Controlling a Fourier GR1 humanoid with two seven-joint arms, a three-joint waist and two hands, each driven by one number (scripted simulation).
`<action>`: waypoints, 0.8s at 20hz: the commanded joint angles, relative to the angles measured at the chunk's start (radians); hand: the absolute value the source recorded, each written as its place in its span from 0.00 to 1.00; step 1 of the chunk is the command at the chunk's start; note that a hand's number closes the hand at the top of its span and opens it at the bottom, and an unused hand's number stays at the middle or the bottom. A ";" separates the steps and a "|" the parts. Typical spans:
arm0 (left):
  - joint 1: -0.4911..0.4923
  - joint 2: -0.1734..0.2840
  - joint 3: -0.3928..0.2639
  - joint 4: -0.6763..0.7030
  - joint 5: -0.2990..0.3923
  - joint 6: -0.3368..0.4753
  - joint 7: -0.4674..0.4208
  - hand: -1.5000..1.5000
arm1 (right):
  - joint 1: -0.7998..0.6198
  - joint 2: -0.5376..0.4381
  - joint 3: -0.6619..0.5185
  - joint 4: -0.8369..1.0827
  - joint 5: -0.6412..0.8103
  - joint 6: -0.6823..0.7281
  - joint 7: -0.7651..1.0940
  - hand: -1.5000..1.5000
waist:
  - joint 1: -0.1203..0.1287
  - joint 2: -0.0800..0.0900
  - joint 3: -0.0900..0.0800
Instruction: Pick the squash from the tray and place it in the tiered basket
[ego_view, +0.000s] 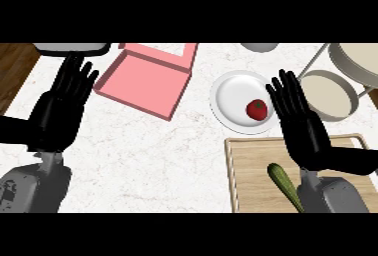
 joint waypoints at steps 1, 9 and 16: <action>0.058 0.009 -0.008 0.011 -0.052 0.006 -0.004 0.50 | 0.040 -0.094 -0.071 -0.064 -0.008 0.067 0.008 1.00 | -0.003 0.017 0.004; 0.323 0.033 -0.087 0.184 -0.234 0.092 -0.016 0.50 | 0.172 -0.275 -0.380 0.130 0.034 -0.108 0.050 0.00 | -0.053 0.025 0.006; 0.380 -0.042 -0.148 0.212 -0.320 0.144 -0.069 0.50 | 0.387 -0.302 -0.521 0.026 -0.114 0.197 -0.118 0.00 | -0.009 0.016 0.004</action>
